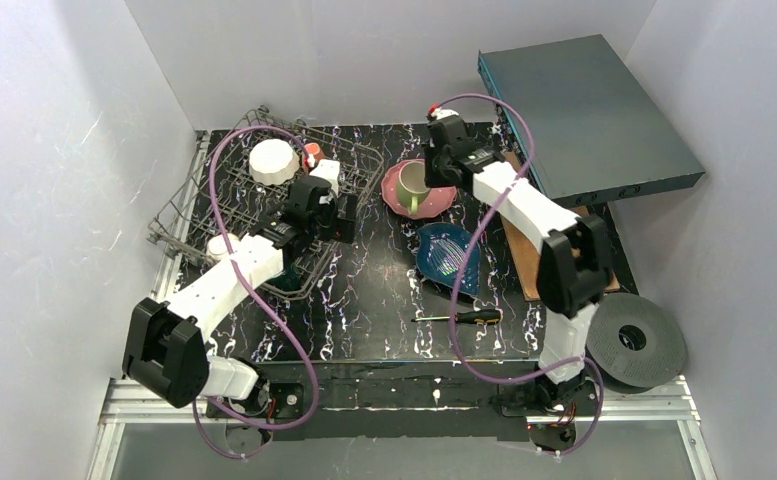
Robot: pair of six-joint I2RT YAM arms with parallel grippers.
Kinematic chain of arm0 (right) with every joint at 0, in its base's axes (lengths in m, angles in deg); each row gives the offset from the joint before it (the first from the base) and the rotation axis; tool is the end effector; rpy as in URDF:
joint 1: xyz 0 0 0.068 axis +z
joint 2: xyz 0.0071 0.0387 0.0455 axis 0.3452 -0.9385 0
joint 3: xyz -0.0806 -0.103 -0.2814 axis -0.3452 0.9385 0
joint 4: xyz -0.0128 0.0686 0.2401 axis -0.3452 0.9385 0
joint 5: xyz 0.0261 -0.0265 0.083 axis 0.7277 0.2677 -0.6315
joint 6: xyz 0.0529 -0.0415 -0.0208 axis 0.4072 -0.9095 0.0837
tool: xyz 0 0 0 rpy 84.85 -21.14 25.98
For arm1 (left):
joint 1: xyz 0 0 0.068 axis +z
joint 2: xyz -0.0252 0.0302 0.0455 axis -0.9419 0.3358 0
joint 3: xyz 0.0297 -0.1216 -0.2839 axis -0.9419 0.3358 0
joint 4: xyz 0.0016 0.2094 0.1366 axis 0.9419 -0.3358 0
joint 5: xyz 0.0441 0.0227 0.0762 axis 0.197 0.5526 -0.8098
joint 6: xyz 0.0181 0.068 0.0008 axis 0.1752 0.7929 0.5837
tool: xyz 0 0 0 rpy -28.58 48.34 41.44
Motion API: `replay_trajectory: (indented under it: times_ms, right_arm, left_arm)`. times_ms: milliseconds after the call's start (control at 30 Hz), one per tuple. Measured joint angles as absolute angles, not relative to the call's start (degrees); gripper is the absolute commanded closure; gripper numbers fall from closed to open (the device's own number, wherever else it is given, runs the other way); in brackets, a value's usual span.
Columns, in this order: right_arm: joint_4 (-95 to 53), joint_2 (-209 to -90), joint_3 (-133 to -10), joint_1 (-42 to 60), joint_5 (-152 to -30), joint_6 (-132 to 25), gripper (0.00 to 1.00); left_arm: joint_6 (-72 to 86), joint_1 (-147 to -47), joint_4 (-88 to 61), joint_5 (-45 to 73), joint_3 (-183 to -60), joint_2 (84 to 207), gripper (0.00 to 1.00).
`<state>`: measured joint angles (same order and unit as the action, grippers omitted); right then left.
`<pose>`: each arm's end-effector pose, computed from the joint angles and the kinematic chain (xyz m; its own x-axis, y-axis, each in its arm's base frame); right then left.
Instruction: Load the mixed dishes into the dish rack
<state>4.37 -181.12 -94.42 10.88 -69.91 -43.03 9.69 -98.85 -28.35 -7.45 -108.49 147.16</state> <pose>0.4151 0.2339 0.3109 -0.6311 -0.0392 -0.7747 -0.1616 0.9834 0.0819 0.2744 -0.1339 0.3246 -0.4946 0.0918 -0.8642 0.2153 0.9764 -0.0196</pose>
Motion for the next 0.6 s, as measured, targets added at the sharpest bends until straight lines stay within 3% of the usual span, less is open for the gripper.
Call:
replay_trajectory:
  times_ms: [167,333,467,600]
  right_arm:
    - [-0.6,-166.3,-84.8,10.9,-78.5,-41.5,0.99]
    - [-7.4,-156.9,-78.6,10.9,-88.6,-38.9,0.99]
    - [-15.2,-152.2,-70.8,10.9,-97.3,-32.5,0.99]
    - [-23.8,-150.3,-63.9,11.0,-103.0,-21.8,0.99]
  left_arm:
    - [2.4,-99.0,-32.2,-5.5,-107.8,145.4,0.03]
    - [-10.1,-98.1,-33.4,2.3,-105.4,135.4,0.02]
    - [-23.7,-96.6,-26.8,14.5,-99.5,125.6,0.02]
    - [-36.0,-96.0,-14.3,25.0,-92.4,123.5,0.02]
